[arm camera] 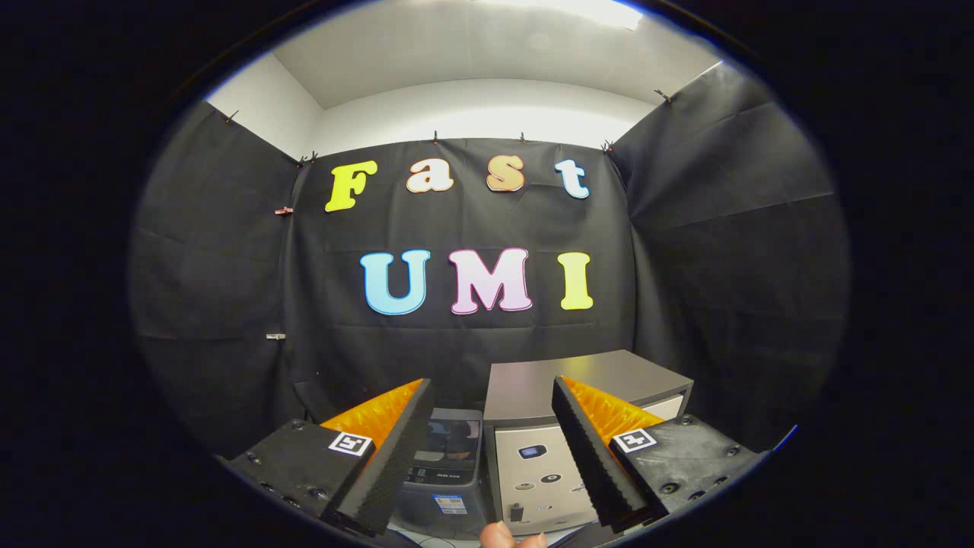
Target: Put the clothes into the washing machine and then close the washing machine lid.
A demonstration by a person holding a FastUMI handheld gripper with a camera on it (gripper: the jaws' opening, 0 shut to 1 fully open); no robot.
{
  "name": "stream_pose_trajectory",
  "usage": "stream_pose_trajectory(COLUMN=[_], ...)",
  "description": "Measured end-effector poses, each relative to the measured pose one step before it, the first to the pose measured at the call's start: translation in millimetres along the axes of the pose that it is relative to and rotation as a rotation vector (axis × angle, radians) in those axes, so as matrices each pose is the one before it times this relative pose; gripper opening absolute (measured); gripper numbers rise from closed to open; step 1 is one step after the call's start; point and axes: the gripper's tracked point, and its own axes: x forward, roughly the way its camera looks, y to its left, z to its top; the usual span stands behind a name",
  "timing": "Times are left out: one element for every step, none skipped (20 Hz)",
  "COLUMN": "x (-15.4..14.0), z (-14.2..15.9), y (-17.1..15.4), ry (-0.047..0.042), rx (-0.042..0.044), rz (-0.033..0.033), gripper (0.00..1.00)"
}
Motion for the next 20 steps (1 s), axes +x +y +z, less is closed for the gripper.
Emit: stream_pose_trajectory(x=[-0.44, 0.36, 0.54, 0.45, -1.09, 0.12, -0.43, -0.20, -0.86, -0.20, -0.27, -0.57, -0.86, 0.08, -1.14, 0.35, -0.81, -0.65, -0.99, -0.78], z=[0.93, 0.75, -0.42, -2.74, -0.12, 0.97, 0.43, 0.48, 0.31, 0.63, 0.46, 0.85, 0.16, -1.73, 0.08, 0.63, 0.71, 1.20, 0.57, 0.34], y=[-1.62, -0.43, -1.75, -0.22, -0.30, 1.02, 1.49, 0.04, 0.11, 1.67, 3.09, 1.78, 1.49, 1.51, 1.31, 1.43, 0.56, -0.19, 0.11, -0.10], ry=[-0.00172, -0.00062, 0.00424, 0.00545, 0.00028, -0.00069, -0.00209, -0.00099, -0.00031, -0.00068, -0.00420, -0.00191, -0.00002, 0.00218, 0.00065, 0.00016, -0.00173, -0.00273, -0.00278, -0.00171], rx=[0.00445, 0.00685, 0.00267, -0.00117, -0.00065, -0.00163, -0.00109, -0.00158, -0.00184, -0.00128, -0.00070, -0.00203, -0.00461, -0.00399, -0.00180, -0.00110, -0.00091, -0.00120, -0.00095, 0.00008], rz=[-0.00359, -0.00372, -0.00389, -0.00247, -0.00080, 0.00279, 0.00229, 0.00061, 0.00046, 0.00250, 0.00427, 0.00327, 0.00370, 0.00309, 0.00402, 0.00363, 0.00119, -0.00048, 0.00046, -0.00012], gripper=[0.99, 0.99, 0.99, 0.99, 0.99, 0.99, 0.99, 0.99, 0.99, 0.99, 0.99, 0.99, 0.99, 0.99, 0.99, 0.99, 0.99, 0.99, 0.99, 0.99])
